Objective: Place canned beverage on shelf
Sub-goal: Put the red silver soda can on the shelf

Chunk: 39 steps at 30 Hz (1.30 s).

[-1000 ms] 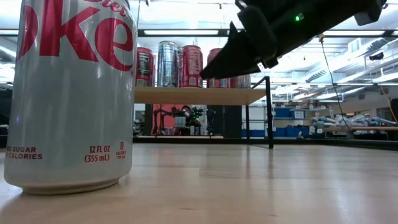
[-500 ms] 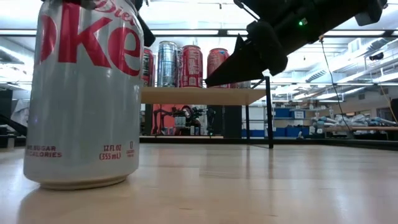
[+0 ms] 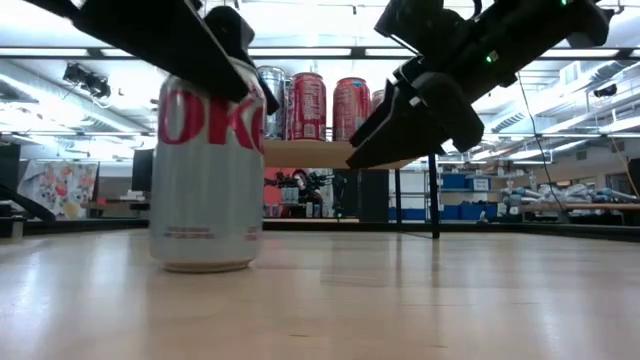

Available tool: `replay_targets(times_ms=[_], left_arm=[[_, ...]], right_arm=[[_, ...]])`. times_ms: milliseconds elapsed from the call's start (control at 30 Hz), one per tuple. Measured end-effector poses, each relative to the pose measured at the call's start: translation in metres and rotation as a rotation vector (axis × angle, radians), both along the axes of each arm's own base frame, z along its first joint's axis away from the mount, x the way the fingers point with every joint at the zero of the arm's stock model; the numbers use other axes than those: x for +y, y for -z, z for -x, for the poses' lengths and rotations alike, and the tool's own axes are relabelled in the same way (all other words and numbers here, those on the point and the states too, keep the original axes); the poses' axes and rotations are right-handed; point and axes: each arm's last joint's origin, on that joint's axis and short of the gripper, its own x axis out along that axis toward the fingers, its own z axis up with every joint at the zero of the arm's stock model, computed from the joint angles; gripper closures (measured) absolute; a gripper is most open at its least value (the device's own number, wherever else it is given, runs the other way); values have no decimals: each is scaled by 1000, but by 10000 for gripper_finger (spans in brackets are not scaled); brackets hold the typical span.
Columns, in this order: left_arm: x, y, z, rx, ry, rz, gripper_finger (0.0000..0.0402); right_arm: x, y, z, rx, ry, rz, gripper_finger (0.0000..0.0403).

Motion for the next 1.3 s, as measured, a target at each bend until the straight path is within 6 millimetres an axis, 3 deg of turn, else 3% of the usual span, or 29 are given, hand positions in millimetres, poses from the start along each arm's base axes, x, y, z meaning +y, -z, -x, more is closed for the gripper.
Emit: replay_targets(times_ms=[267, 500, 667, 800, 1133, 1300], left_arm=[[20, 1, -10, 22, -30, 8, 66], [22, -3, -17, -7, 43, 37, 66], [19, -11, -22, -81, 115, -14, 66], [18, -29, -23, -99, 148, -44, 66], [23, -60, 6, -38, 147, -13, 66], [24, -63, 26, 65, 103, 15, 66]], right_arm=[[1, -6, 9, 36, 13, -9, 47], [3, -18, 18, 22, 40, -37, 47], [2, -16, 22, 47, 67, -56, 47], [4, -16, 21, 48, 39, -114, 47], [11, -23, 14, -30, -64, -269, 47], [17, -26, 13, -43, -146, -295, 47]])
